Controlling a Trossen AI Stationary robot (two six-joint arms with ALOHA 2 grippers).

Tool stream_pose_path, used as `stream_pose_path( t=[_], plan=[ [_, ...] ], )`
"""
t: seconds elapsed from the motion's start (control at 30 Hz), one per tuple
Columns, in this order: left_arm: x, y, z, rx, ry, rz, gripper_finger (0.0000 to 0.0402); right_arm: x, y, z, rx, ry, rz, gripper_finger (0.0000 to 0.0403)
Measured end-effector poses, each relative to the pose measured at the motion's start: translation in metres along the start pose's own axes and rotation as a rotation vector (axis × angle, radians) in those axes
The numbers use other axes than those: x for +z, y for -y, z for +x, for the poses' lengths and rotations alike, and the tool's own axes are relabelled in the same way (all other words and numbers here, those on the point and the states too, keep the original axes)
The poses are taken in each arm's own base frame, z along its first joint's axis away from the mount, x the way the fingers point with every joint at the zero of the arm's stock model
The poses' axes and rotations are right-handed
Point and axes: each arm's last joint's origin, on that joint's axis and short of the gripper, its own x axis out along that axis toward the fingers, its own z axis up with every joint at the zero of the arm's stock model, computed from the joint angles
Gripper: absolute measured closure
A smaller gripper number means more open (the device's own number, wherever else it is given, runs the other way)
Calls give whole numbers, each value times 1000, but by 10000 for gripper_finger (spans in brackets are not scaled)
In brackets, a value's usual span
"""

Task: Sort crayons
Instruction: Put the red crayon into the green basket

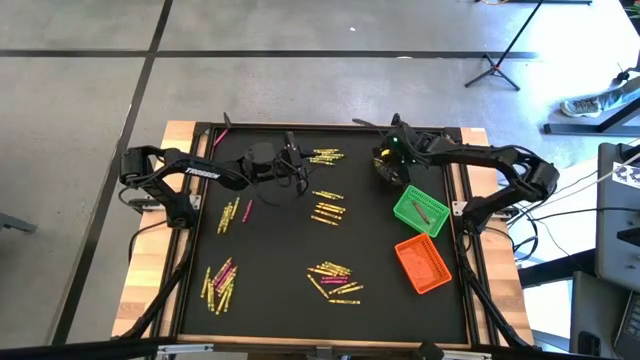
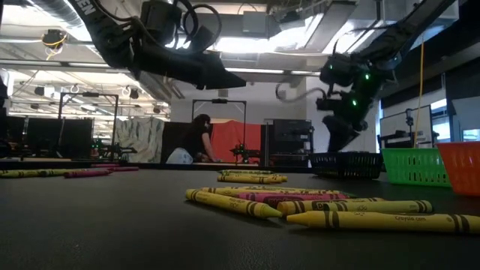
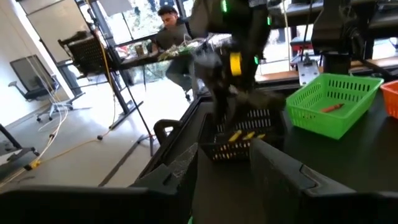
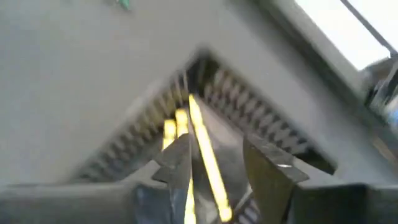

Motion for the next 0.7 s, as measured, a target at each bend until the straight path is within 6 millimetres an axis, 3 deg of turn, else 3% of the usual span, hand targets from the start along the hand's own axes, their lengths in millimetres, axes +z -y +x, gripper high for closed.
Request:
stream_pose_path(
  t=[0.17,0.4,0.53,0.7],
  plan=[
    [1,-2,6,32,-198,-13,271,14,-14,-20,52,133,-40,245],
    [10,-17,4,249,-715,31,271,24,-33,-30,93,253,-127,244],
    [11,-38,-8,316,-935,-30,271,24,-38,-31,105,257,-148,244],
    [-4,-70,-22,350,-1094,-142,271,24,-37,-31,102,257,-147,244]
  ],
)
